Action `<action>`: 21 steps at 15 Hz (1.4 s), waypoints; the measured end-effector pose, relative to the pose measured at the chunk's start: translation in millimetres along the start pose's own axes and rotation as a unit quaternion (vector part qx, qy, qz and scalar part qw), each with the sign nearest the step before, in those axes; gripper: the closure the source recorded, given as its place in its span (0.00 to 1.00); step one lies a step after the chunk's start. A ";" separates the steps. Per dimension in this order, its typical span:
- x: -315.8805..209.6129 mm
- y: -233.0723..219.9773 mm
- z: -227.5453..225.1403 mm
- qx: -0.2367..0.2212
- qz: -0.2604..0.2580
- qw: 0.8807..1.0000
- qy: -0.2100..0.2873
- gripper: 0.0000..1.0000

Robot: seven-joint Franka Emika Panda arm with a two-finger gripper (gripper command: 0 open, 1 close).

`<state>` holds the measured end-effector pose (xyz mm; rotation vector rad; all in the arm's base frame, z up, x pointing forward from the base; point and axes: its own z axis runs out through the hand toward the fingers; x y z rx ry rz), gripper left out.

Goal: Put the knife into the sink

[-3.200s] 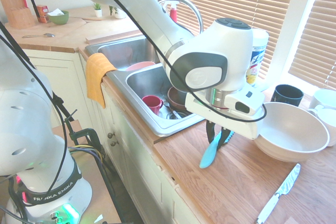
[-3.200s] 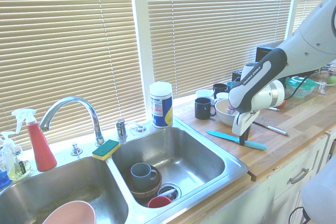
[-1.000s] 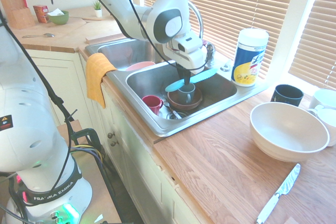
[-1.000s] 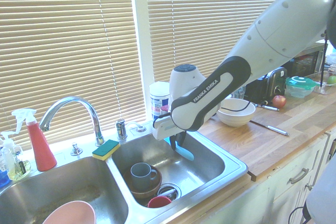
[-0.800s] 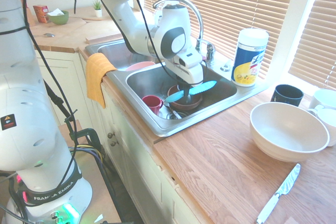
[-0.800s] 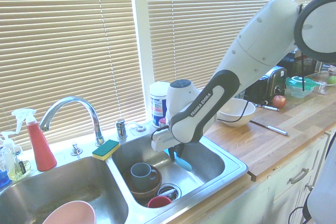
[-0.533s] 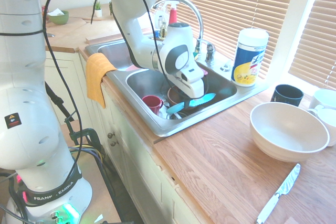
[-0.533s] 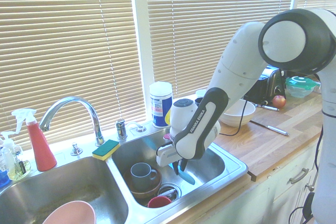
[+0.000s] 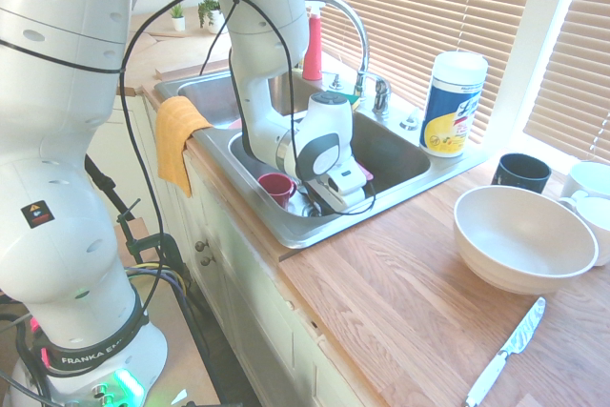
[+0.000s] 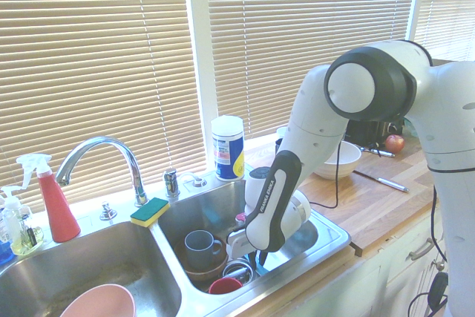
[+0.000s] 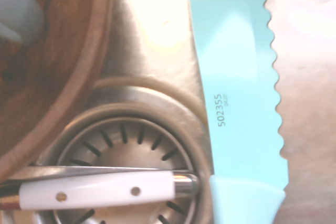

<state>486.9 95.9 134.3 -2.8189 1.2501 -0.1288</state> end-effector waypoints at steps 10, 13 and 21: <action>5.2 -8.6 0.1 0.003 -0.013 1.000 0.002 0.00; 11.7 -15.8 -10.5 0.005 -0.021 1.000 0.003 0.00; 29.5 -32.3 -200.2 0.000 -0.079 0.997 -0.003 0.00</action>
